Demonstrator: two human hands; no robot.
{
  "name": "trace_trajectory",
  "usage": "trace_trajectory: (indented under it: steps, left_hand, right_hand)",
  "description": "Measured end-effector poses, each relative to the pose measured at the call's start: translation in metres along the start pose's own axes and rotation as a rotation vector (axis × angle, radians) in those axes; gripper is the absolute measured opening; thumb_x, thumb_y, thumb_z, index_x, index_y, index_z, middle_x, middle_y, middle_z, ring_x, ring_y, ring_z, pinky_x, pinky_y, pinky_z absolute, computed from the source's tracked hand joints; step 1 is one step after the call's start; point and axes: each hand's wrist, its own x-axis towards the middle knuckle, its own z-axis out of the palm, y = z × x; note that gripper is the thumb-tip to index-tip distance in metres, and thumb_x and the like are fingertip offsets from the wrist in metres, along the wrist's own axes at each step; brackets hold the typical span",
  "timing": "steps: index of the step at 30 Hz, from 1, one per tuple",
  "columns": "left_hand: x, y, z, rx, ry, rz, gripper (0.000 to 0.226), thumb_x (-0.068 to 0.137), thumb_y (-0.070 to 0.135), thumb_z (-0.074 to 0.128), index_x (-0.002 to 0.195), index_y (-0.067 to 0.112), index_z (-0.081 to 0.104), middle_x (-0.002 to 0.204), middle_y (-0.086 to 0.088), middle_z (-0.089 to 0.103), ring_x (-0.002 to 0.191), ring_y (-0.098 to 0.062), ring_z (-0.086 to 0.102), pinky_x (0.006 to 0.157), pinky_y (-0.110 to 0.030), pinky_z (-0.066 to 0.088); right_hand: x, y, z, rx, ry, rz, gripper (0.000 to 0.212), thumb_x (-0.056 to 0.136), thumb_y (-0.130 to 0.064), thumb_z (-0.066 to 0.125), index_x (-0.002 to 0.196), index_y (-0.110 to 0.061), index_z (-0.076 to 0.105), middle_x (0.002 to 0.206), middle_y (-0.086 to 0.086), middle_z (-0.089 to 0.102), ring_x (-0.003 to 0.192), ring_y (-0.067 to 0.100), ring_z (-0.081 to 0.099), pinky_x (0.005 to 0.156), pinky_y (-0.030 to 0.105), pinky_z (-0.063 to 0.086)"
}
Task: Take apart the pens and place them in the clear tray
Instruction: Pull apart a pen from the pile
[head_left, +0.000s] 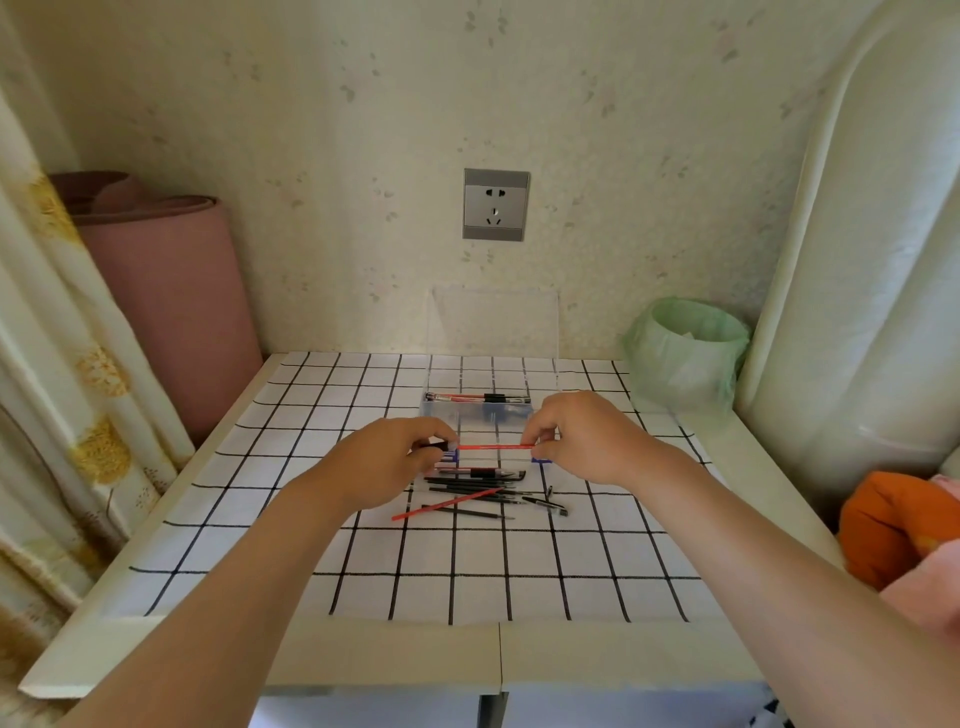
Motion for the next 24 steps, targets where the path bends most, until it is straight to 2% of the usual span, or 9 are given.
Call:
trace_trajectory:
  steps: [4,9,13,19,24]
  left_hand:
    - [-0.002,0.001,-0.001,0.007,0.003,0.000,0.027,0.101,0.028,0.046,0.120,0.042,0.059,0.092,0.014,0.066,0.079,-0.005,0.061,0.074,-0.022,0.049]
    - [-0.002,-0.001,-0.002,0.040,0.026,0.009,0.025,0.100,0.029,0.049,0.118,0.042,0.058,0.098,0.012,0.061,0.069,-0.002,0.054,0.070,-0.021,0.043]
    - [-0.001,-0.006,-0.002,0.024,0.010,0.017,0.025,0.098,0.026,0.052,0.116,0.043,0.059,0.102,0.014,0.060,0.072,-0.001,0.054,0.078,-0.023,0.047]
    - [-0.002,-0.008,-0.002,0.029,0.021,0.022,0.025,0.097,0.026,0.054,0.114,0.045,0.059,0.101,0.016,0.060,0.073,-0.002,0.055,0.081,-0.027,0.051]
    - [-0.002,-0.006,-0.002,0.007,0.000,0.034,0.025,0.098,0.028,0.054,0.114,0.046,0.059,0.100,0.017,0.059,0.070,-0.001,0.054,0.074,-0.021,0.047]
  right_hand:
    - [-0.001,-0.002,-0.001,-0.015,0.003,-0.006,0.016,0.088,-0.022,0.070,0.102,-0.026,0.076,0.091,-0.009,0.064,0.084,0.011,0.058,0.076,0.026,0.046]
    - [-0.001,-0.005,0.000,-0.016,0.007,-0.015,0.017,0.088,-0.023,0.069,0.103,-0.027,0.076,0.087,-0.013,0.058,0.080,0.007,0.054,0.072,0.023,0.041]
    - [0.001,-0.008,0.002,-0.024,0.009,-0.025,0.016,0.088,-0.023,0.070,0.102,-0.028,0.076,0.082,-0.015,0.055,0.077,0.007,0.052,0.068,0.022,0.036]
    - [0.001,-0.012,0.003,-0.012,0.006,-0.048,0.016,0.089,-0.022,0.069,0.103,-0.027,0.076,0.083,-0.015,0.056,0.069,-0.001,0.048,0.062,0.011,0.032]
    - [0.003,-0.015,0.005,-0.020,0.016,-0.058,0.016,0.088,-0.025,0.070,0.102,-0.030,0.076,0.082,-0.014,0.058,0.069,-0.001,0.048,0.060,0.012,0.031]
